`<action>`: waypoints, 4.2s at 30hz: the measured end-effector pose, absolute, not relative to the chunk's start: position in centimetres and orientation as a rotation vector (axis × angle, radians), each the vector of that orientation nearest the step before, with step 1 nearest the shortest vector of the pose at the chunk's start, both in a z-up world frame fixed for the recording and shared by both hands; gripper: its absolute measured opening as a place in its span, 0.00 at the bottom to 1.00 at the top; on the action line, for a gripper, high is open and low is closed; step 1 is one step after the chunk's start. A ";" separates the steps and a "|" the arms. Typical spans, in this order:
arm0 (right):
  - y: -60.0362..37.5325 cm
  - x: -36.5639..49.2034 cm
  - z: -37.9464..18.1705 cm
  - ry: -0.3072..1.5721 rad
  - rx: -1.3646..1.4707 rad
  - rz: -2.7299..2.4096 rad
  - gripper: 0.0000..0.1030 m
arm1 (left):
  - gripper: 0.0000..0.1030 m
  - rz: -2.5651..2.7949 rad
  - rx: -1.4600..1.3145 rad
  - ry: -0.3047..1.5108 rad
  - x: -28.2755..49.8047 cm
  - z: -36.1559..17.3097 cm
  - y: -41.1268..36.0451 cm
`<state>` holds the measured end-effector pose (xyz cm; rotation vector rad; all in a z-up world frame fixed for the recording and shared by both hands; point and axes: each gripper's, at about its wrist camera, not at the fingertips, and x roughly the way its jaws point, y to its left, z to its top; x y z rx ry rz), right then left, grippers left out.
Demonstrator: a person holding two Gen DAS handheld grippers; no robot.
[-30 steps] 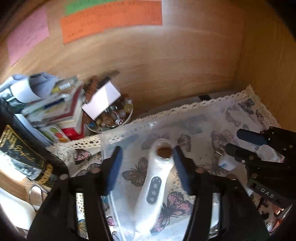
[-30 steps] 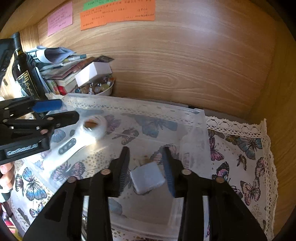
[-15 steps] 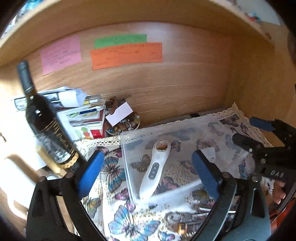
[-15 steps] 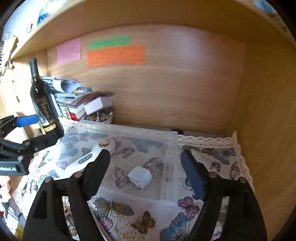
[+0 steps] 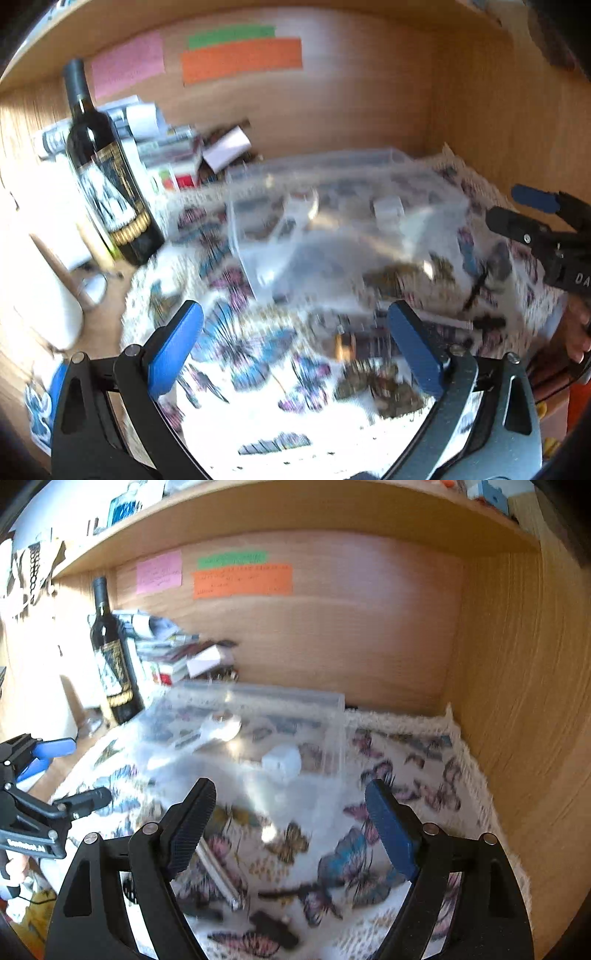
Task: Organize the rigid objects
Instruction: 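Move the right gripper to the silver tube and grasp it, then grasp the small metal piece with the left gripper while the right gripper lifts the tube, then lower tube and metal piece into the clear box and open both grippers, then grasp the black-and-gold perfume bottle with the left gripper while the right grasps a small black item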
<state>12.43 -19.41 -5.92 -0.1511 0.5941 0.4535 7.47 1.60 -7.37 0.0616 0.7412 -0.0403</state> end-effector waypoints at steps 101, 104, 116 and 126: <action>-10.0 24.5 -9.9 0.841 -0.200 0.610 0.14 | 0.31 -0.143 -0.036 0.836 22.1 -8.5 1.9; -9.9 24.5 -9.9 0.840 -0.204 0.608 0.14 | 0.31 -0.134 -0.022 0.831 22.2 -8.5 1.6; -12.7 21.4 -6.3 0.717 -0.172 0.590 0.32 | 0.56 -0.099 -0.019 0.734 19.8 -5.5 1.7; -15.8 15.7 -3.6 0.563 -0.190 0.543 0.51 | 0.94 -0.036 -0.037 0.631 14.3 -3.2 2.7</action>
